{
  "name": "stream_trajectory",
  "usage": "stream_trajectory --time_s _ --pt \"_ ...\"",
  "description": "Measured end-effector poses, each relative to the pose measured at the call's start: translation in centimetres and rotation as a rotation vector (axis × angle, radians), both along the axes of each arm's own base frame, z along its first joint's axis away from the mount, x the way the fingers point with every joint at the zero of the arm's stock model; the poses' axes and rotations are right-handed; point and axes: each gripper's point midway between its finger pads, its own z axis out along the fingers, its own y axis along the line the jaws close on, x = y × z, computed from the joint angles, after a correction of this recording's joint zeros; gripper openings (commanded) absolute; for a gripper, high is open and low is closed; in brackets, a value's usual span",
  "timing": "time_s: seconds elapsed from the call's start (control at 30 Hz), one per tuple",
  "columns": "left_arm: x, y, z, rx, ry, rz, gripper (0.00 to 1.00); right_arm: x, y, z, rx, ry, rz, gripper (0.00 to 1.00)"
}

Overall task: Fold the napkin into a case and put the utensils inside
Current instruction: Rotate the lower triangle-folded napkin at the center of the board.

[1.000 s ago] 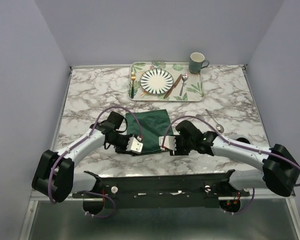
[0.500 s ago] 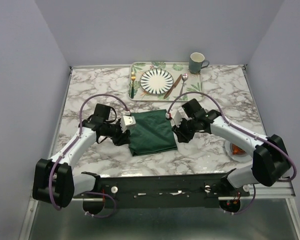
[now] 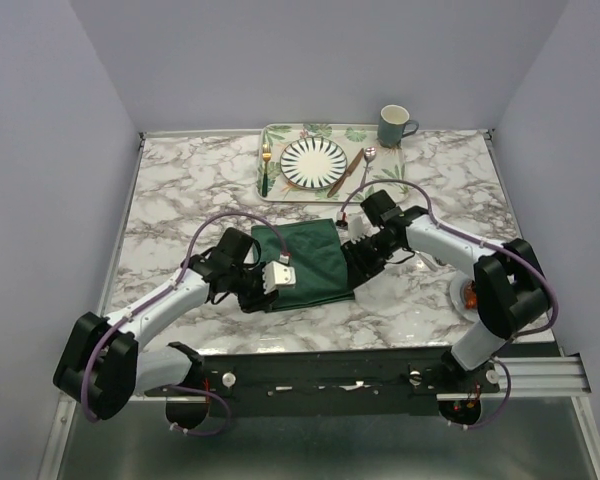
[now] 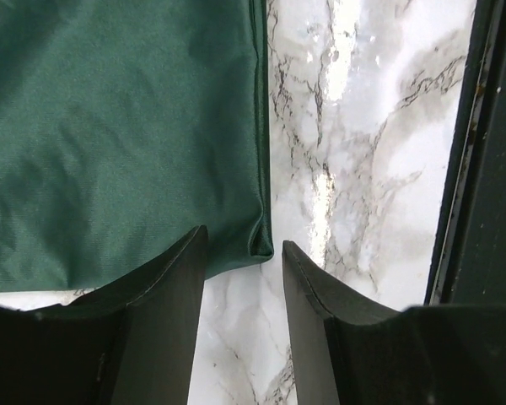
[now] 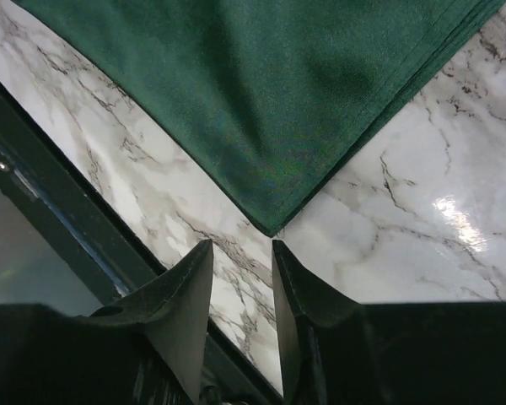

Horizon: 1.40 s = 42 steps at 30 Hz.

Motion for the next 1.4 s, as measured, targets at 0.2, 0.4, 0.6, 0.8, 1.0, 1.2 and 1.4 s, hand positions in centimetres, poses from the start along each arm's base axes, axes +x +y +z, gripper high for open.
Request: stream_trajectory --time_s 0.2,0.4,0.6,0.8,1.0,1.2,1.4 --pt "-0.5 0.6 -1.5 0.061 -0.029 -0.031 0.53 -0.2 0.0 -1.4 -0.017 0.114 -0.076 0.45" --pt "-0.6 0.9 -2.1 0.087 -0.050 -0.052 0.53 0.5 0.1 -2.4 -0.036 0.184 -0.133 0.36" --pt "-1.0 1.2 -2.7 0.103 -0.058 -0.075 0.51 0.5 0.2 -2.6 -0.038 0.213 -0.151 0.16" --pt "-1.1 1.3 -2.9 0.110 -0.064 -0.090 0.48 0.0 0.0 -2.9 -0.043 0.230 -0.145 0.03" --pt "-1.1 1.5 -2.9 0.119 -0.066 -0.089 0.49 -0.5 -0.2 -3.2 -0.049 0.252 -0.142 0.01" --pt "-1.2 1.6 -3.1 0.126 -0.062 -0.087 0.50 -0.9 -0.2 -3.2 -0.053 0.277 -0.140 0.25" --pt "-1.2 1.7 -3.4 0.131 -0.057 -0.092 0.50 -1.2 -0.1 -3.1 -0.044 0.295 -0.144 0.25"
